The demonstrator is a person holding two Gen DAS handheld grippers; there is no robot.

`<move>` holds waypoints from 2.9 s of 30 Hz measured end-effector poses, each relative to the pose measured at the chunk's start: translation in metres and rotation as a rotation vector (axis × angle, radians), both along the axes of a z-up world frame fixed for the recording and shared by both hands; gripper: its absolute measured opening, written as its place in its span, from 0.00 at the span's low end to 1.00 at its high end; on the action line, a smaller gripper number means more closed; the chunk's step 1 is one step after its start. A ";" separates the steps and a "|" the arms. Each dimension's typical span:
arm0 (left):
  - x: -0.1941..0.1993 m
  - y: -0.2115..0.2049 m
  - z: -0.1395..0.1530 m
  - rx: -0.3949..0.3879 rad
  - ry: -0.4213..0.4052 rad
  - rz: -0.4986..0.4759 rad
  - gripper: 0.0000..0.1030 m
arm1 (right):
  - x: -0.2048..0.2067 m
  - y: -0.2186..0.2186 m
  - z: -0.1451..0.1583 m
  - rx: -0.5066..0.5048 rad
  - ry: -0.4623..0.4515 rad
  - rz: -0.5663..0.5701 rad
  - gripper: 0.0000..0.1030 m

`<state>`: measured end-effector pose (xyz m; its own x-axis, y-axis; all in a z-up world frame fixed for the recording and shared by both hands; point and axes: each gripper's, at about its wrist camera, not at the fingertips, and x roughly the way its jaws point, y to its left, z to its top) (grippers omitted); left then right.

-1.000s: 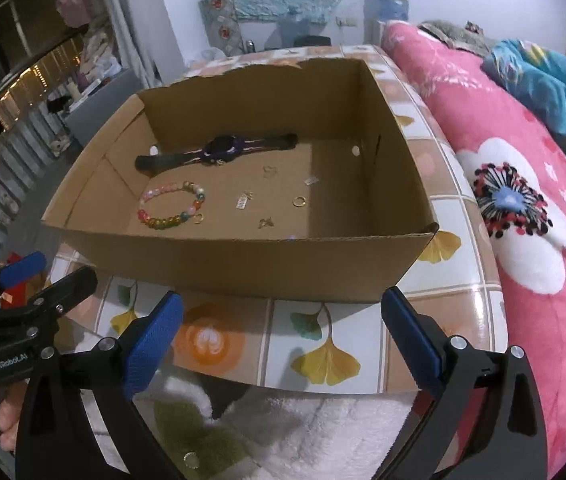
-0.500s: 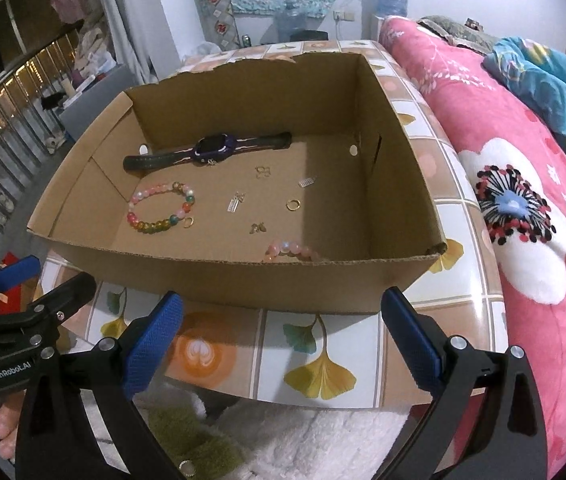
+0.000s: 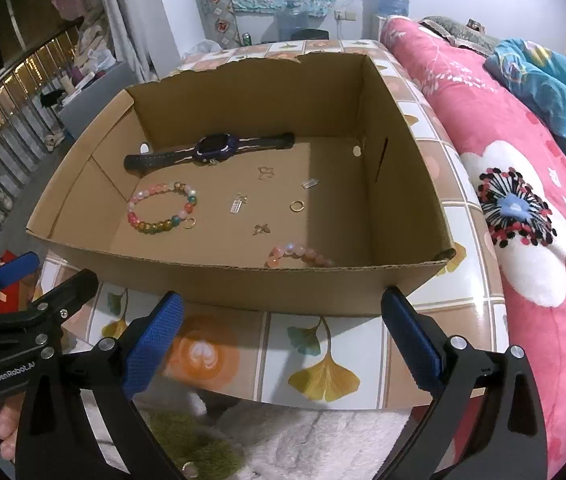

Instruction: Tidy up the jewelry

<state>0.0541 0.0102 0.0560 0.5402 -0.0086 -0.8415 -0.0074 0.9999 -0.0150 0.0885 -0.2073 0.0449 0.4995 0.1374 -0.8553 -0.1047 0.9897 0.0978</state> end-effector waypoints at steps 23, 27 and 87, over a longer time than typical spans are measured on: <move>0.003 0.002 -0.004 -0.006 0.005 -0.006 0.92 | -0.001 0.001 -0.002 0.007 0.008 -0.015 0.94; 0.003 0.002 -0.004 -0.007 0.004 -0.007 0.92 | -0.001 0.001 0.000 0.005 0.005 -0.017 0.94; 0.003 0.004 -0.004 -0.010 0.007 -0.009 0.92 | -0.003 0.003 0.001 -0.007 0.003 -0.022 0.94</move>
<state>0.0569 0.0141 0.0518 0.5340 -0.0220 -0.8452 0.0011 0.9997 -0.0253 0.0851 -0.2046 0.0464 0.4999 0.1202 -0.8577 -0.0825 0.9924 0.0910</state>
